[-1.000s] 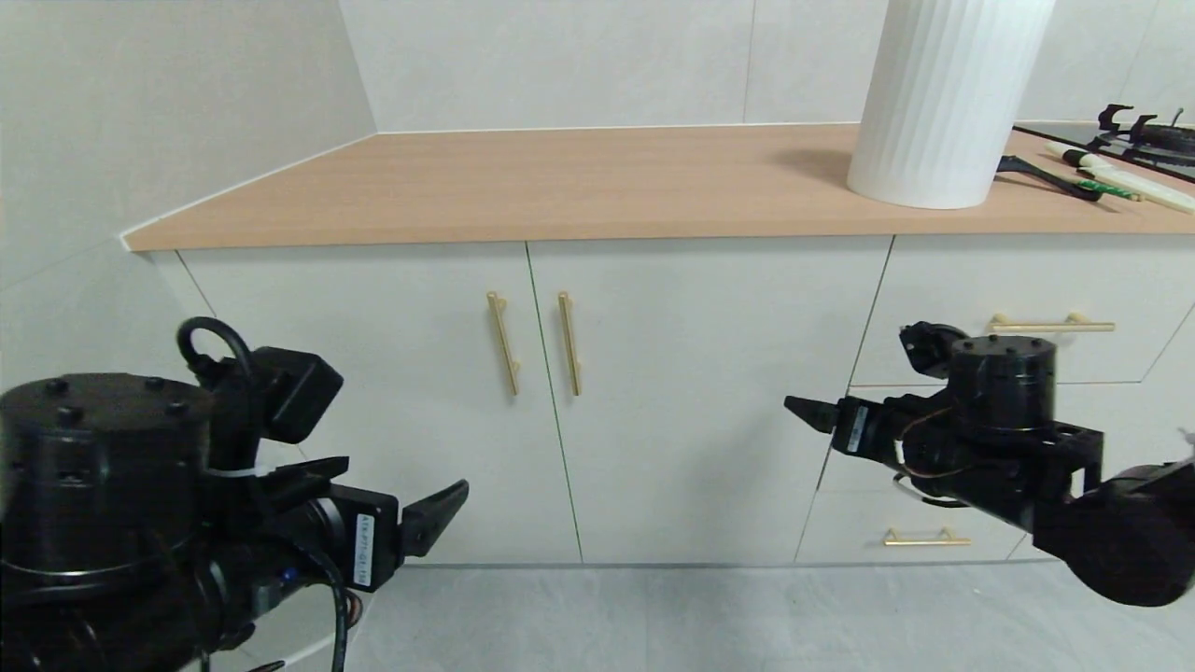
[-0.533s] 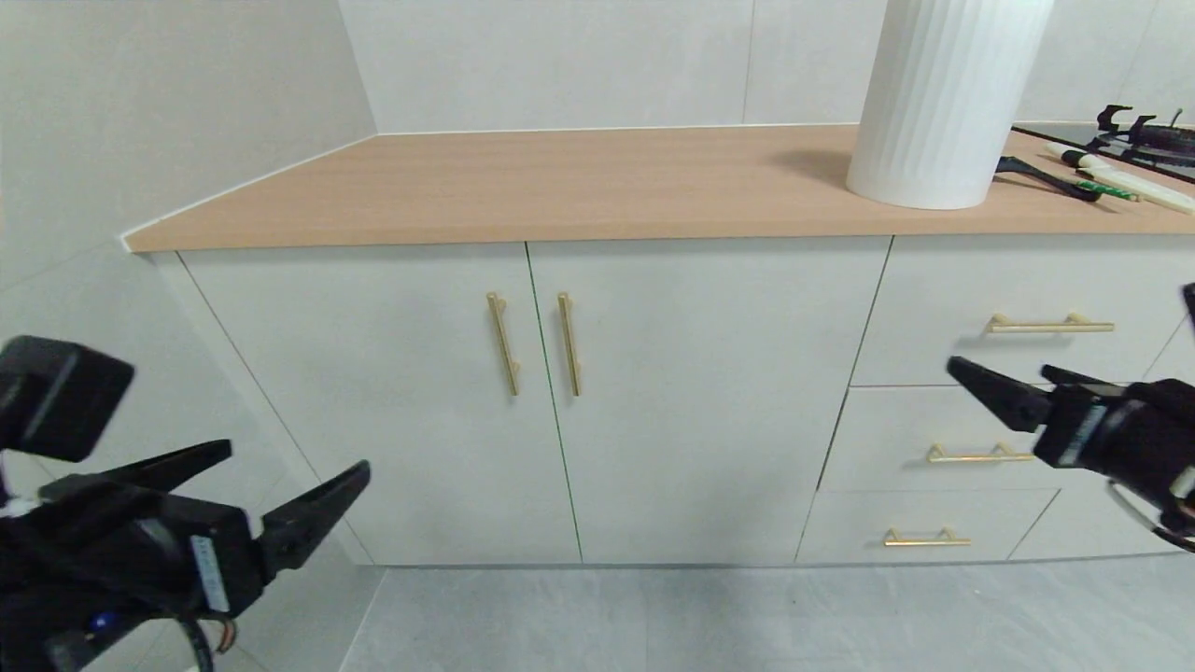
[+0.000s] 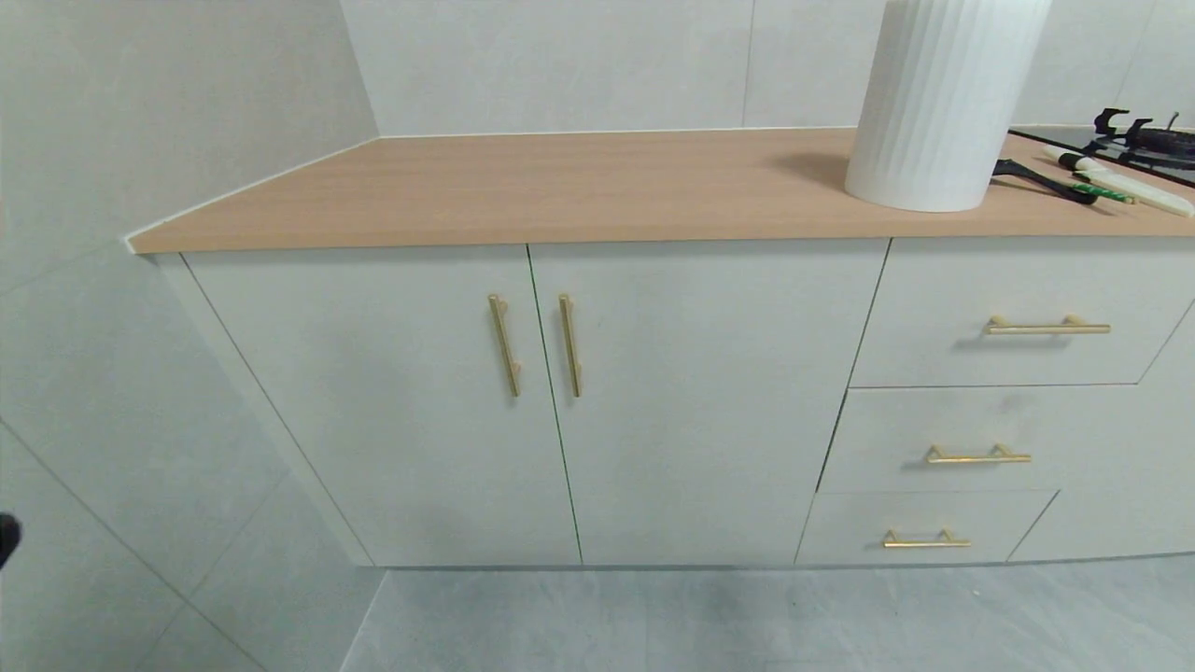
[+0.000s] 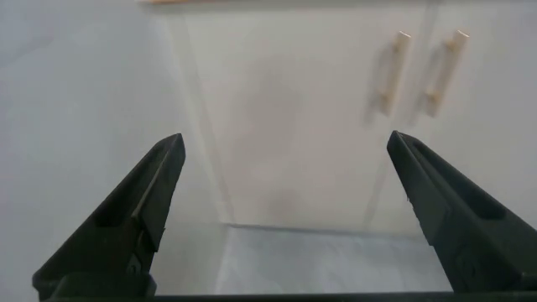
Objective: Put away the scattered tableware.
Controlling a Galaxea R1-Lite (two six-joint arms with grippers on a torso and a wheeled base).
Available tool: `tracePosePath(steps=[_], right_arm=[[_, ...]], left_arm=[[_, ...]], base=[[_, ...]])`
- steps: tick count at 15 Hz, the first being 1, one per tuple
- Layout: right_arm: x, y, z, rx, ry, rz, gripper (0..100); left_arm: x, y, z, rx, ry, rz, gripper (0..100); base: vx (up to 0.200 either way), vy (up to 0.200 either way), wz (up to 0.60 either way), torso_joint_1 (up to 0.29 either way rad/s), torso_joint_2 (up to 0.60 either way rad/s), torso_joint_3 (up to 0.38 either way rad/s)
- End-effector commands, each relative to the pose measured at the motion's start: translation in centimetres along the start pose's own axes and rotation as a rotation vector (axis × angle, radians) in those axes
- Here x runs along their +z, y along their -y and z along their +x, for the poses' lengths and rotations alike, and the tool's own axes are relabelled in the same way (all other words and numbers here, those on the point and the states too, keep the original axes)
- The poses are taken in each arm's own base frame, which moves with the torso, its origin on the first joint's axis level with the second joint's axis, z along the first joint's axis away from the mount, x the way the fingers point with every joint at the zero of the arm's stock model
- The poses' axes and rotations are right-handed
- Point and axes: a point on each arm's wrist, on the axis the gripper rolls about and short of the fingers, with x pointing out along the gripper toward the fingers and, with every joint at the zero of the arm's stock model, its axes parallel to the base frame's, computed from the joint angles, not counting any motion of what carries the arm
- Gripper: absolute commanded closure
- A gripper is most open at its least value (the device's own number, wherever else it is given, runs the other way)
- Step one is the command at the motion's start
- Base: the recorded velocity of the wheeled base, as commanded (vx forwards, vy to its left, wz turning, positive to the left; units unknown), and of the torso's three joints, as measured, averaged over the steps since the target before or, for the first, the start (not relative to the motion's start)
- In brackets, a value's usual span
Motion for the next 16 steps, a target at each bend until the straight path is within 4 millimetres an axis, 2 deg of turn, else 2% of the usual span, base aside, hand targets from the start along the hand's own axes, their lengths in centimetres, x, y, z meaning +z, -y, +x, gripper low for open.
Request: tracePosePath(steps=[1, 3, 5, 7, 9, 10, 12, 16], right_arm=[[-1.9, 0.5, -7.6, -0.145, 0.218, -0.067, 0], [-2.8, 0.2, -8.5, -0.138, 0.243, -0.091, 0], [-2.8, 0.2, -8.5, -0.141, 0.239, -0.082, 0], [-3.7, 0.3, -7.9, -0.139, 0.205, -0.080, 0], [-5.7, 0.3, -6.8, -0.132, 0.138, -0.083, 0], [-7.6, 0.3, -5.8, -0.122, 0.094, -0.081, 0], [-9.7, 0.3, -4.8, -0.086, 0.086, -0.086, 0], [-10.2, 0.3, -4.8, -0.067, 0.037, -0.051, 0]], left_arm=[[-1.0, -1.8, -5.1, 0.093, 0.154, -0.050, 0], [-2.1, -2.0, -6.6, 0.139, 0.182, -0.054, 0], [-3.3, -1.7, -7.9, 0.214, 0.194, -0.045, 0], [-4.8, -1.3, -8.7, 0.225, 0.209, -0.027, 0], [-6.6, -1.2, -7.6, 0.226, 0.138, -0.013, 0], [-8.2, -1.0, -6.8, 0.211, 0.078, 0.004, 0], [-10.0, -0.7, -6.0, 0.156, 0.014, 0.014, 0], [-11.8, -0.2, -5.0, 0.051, 0.012, 0.015, 0]], base=[[0.000, 0.000, 0.00, 0.000, 0.00, 0.000], [0.000, 0.000, 0.00, 0.000, 0.00, 0.000], [0.000, 0.000, 0.00, 0.000, 0.00, 0.000], [0.000, 0.000, 0.00, 0.000, 0.00, 0.000], [0.000, 0.000, 0.00, 0.000, 0.00, 0.000], [0.000, 0.000, 0.00, 0.000, 0.00, 0.000], [0.000, 0.000, 0.00, 0.000, 0.00, 0.000], [0.000, 0.000, 0.00, 0.000, 0.00, 0.000]])
